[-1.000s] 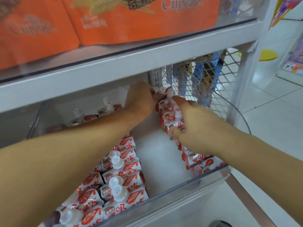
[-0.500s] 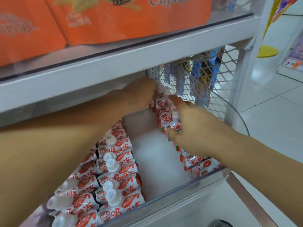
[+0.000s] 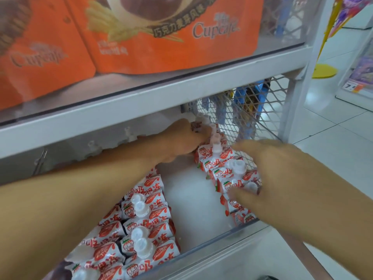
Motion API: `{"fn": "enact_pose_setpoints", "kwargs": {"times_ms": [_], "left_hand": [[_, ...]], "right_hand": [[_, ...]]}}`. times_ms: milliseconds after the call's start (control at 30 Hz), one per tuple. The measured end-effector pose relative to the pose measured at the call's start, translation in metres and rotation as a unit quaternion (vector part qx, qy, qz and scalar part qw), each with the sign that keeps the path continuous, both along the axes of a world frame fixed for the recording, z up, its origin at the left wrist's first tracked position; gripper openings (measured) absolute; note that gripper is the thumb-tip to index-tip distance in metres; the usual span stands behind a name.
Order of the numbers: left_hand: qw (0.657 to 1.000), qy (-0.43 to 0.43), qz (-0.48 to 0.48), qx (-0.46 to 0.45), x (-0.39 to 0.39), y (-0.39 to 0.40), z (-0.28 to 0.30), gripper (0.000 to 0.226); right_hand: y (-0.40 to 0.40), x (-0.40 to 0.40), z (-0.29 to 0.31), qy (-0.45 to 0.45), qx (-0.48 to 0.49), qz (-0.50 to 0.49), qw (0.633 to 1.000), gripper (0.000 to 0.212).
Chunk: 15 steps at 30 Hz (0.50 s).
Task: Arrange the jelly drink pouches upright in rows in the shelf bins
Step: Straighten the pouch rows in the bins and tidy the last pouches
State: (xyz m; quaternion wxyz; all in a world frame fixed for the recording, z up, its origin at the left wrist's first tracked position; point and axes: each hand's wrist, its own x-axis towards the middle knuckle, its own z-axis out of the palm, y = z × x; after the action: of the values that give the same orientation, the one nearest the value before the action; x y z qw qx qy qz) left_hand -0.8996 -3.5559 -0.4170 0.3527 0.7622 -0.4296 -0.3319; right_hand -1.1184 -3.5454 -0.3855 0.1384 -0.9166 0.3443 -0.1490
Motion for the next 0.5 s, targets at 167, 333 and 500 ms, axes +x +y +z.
{"fn": "enact_pose_setpoints", "kwargs": {"times_ms": [167, 333, 500], "left_hand": [[0.997, 0.077, -0.001, 0.013, -0.015, 0.004, 0.005, 0.039], [0.987, 0.134, 0.049, 0.076, -0.044, 0.031, 0.017, 0.009], [0.987, 0.11, 0.091, 0.075, -0.074, 0.038, 0.01, 0.009]], "right_hand": [[0.015, -0.014, 0.001, 0.05, -0.067, -0.026, 0.996, 0.052], [0.02, -0.04, -0.002, -0.086, -0.059, -0.021, 0.994, 0.022], [0.022, -0.065, -0.001, -0.134, -0.03, -0.107, 0.985, 0.047]]}}
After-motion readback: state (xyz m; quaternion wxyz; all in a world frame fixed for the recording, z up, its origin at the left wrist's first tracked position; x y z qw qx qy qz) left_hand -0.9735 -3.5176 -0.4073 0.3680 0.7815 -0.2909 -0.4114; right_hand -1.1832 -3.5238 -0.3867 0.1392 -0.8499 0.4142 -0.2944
